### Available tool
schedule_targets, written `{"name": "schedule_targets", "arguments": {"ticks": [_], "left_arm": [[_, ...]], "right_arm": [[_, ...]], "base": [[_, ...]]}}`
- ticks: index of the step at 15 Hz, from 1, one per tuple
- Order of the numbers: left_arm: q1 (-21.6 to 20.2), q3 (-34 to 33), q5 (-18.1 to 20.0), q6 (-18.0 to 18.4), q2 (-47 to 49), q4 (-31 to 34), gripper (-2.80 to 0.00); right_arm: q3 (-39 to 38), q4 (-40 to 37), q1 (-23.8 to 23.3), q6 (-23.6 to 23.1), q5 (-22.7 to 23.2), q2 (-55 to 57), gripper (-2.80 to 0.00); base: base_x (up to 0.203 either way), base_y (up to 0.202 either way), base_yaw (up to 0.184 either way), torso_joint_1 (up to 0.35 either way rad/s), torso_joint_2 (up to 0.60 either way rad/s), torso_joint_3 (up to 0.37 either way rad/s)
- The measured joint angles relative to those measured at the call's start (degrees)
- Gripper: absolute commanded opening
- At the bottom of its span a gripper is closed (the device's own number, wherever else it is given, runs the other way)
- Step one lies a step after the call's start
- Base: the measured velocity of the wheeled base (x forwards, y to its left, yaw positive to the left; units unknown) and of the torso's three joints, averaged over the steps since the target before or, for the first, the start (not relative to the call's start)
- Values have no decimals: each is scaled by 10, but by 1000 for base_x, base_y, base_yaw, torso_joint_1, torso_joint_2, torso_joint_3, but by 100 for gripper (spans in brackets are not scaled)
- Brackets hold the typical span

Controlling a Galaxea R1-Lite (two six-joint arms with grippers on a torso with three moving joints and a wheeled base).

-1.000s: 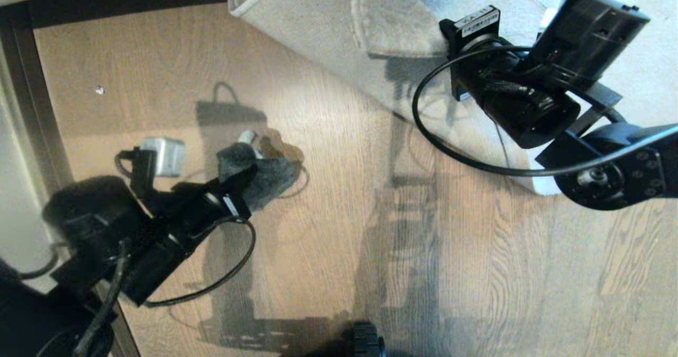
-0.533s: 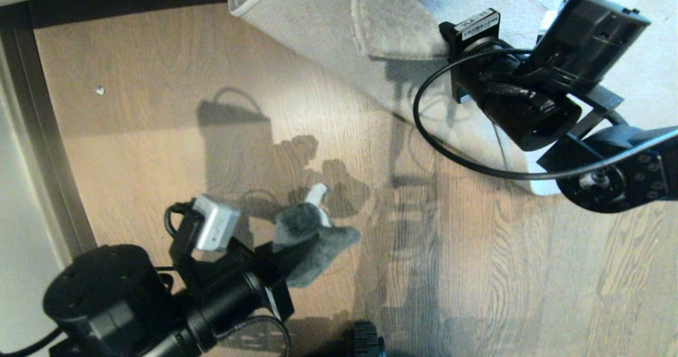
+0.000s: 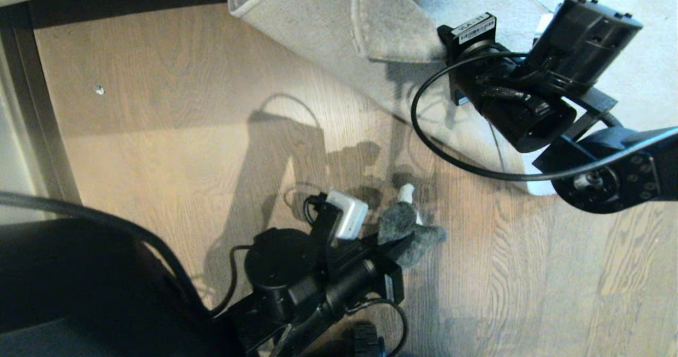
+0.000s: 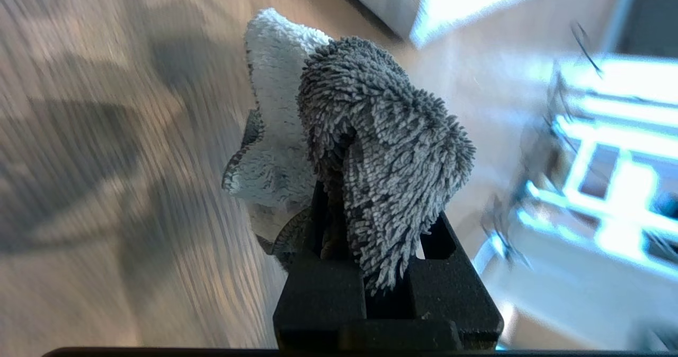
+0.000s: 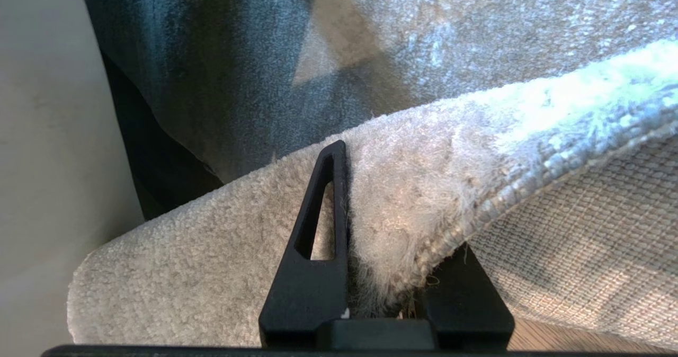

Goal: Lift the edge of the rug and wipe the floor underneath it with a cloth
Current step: Wipe the floor under the carpet with a rag

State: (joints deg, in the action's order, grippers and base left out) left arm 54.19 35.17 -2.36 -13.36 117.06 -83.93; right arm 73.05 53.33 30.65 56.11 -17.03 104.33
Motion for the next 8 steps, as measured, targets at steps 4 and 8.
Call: {"name": "schedule_targets", "arguments": {"ticks": [4,8], "left_arm": [[-62,61,-15,3,40,0,-280],[-149,63,-16,11,10,2,-280]], "right_arm": [[1,0,0,-1,0,7,-280],[0,0,1,0,0,9,-280]], "base": [[0,0,0,0,0,0],[0,0,0,0,0,0]]}}
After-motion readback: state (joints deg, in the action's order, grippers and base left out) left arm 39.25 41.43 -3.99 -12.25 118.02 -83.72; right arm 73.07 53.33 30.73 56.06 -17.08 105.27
